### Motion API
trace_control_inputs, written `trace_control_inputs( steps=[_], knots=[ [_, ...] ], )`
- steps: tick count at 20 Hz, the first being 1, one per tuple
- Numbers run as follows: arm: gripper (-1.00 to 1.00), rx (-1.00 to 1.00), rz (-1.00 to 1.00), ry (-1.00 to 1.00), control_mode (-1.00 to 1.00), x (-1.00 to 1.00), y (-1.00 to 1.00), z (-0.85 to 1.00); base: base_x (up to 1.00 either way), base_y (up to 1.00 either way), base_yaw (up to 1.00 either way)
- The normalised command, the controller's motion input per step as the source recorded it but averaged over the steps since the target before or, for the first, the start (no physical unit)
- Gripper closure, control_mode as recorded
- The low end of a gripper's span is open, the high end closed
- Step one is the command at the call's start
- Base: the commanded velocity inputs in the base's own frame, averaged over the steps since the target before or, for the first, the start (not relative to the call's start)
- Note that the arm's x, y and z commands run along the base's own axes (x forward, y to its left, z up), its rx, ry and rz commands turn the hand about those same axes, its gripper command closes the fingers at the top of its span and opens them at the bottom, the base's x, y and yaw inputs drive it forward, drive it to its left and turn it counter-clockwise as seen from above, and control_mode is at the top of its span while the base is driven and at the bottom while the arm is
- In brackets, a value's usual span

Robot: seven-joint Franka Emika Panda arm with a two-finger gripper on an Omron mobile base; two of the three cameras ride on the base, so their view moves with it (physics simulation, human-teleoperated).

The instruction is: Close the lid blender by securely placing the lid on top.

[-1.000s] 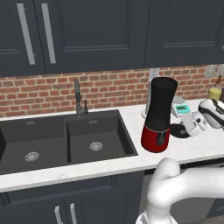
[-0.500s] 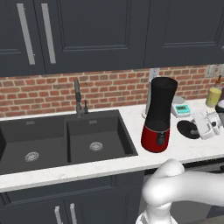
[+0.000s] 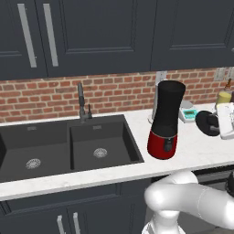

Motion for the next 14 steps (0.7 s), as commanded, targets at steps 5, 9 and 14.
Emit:
trace_control_inputs(
  steps=[5, 9, 14],
  knots=[
    [1.00, 0.04, 0.00, -0.24, -1.00, -0.25, 0.12, 0.79, 0.00, 0.00, 0.00],
    [1.00, 0.03, 0.00, -0.20, -1.00, -0.04, 0.21, 0.71, 0.00, 0.00, 0.00],
    [1.00, 0.02, 0.00, -0.12, -1.00, 0.00, 0.26, 0.66, 0.00, 0.00, 0.00]
  ],
)
